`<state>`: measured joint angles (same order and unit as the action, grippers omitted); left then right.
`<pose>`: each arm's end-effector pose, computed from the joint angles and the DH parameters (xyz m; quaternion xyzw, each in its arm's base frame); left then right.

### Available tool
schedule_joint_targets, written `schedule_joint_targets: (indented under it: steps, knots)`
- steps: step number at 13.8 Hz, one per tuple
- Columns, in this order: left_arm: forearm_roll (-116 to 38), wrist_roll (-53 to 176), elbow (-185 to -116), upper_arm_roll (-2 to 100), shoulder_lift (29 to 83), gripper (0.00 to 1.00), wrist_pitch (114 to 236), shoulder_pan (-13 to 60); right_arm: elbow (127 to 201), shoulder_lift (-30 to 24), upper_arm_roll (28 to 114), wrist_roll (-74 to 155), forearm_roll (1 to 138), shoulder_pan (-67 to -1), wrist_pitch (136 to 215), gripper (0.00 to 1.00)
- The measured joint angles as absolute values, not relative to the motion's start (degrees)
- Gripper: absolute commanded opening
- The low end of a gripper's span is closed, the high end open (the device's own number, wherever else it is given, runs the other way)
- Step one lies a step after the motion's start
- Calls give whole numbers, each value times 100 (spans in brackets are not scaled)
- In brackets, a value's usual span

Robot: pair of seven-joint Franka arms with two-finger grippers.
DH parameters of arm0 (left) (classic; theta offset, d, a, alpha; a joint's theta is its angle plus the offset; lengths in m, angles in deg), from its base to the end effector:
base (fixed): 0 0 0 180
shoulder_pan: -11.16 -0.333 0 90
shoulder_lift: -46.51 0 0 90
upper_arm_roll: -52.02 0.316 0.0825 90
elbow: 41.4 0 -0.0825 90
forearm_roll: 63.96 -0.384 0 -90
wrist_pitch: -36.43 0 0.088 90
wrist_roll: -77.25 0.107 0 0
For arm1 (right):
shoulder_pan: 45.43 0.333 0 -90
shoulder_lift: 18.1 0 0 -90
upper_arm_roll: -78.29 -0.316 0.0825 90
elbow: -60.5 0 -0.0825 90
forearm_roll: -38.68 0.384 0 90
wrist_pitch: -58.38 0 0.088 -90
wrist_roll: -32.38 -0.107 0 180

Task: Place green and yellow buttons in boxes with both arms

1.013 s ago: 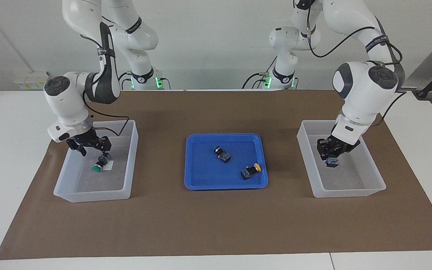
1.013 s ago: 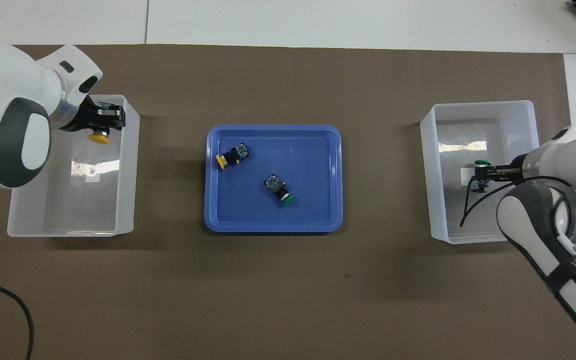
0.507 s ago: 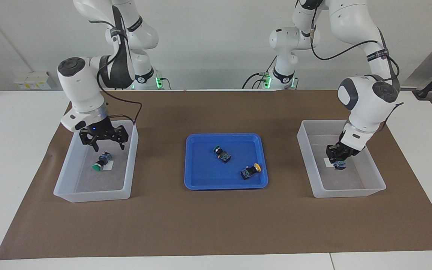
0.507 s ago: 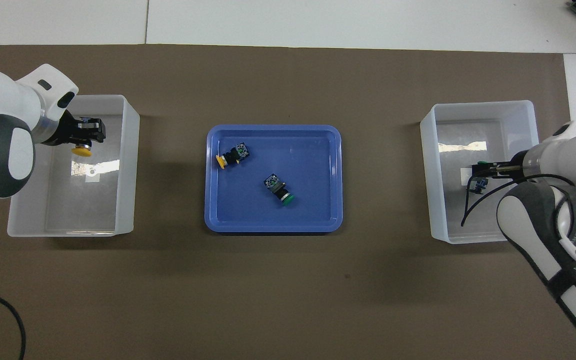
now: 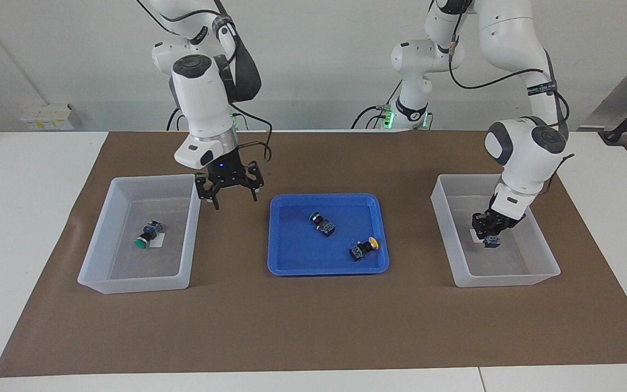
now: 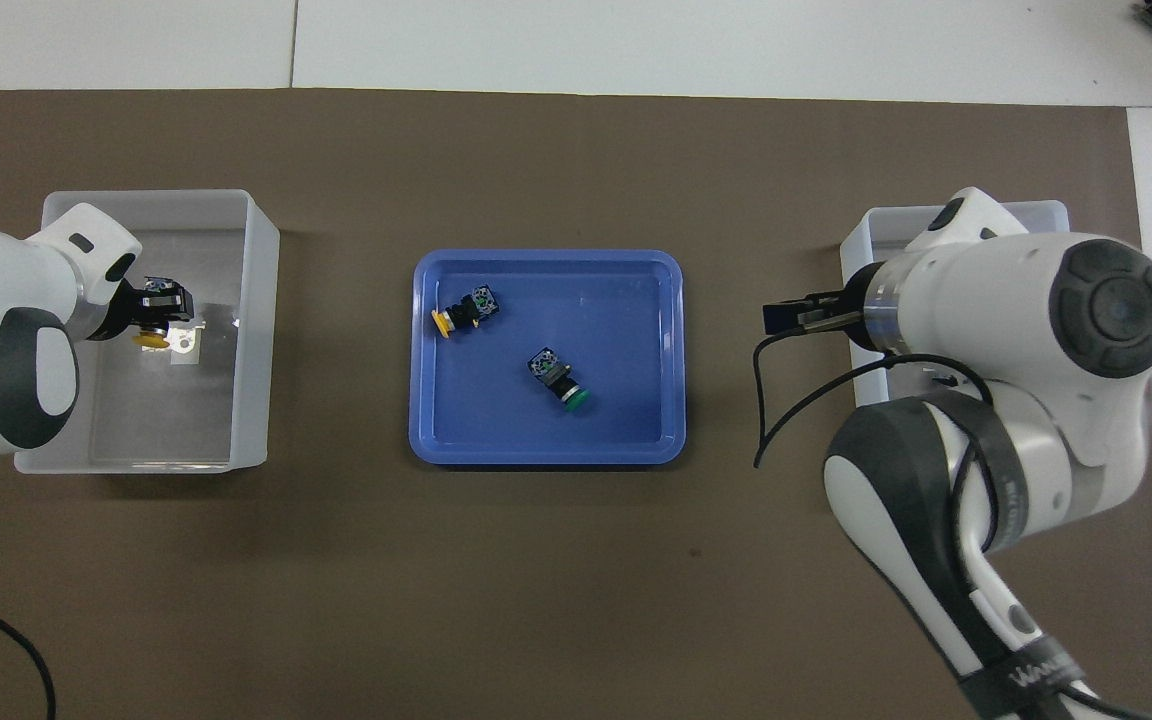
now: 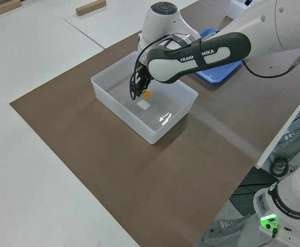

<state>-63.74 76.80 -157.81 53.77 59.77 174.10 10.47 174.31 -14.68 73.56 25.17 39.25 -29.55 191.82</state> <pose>0.6025 0.0251 0.3464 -0.9972 -0.0258 -0.0698 0.0033 0.5569 0.2088 0.4631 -0.9836 -0.1122 -0.1354 0.0402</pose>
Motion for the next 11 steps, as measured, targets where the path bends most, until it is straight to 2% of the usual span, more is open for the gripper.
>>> schedule_joint_targets:
  steps: [5,11]
  knots:
    - [-6374,7687,-15606,5351,5930,100,17266,1051,17421,-838,7358,2452,3927,-2348,20201,100]
    - [-6374,7582,-14238,5287,5896,100,15578,1545,17393,-479,7359,2014,3927,-1706,20574,100]
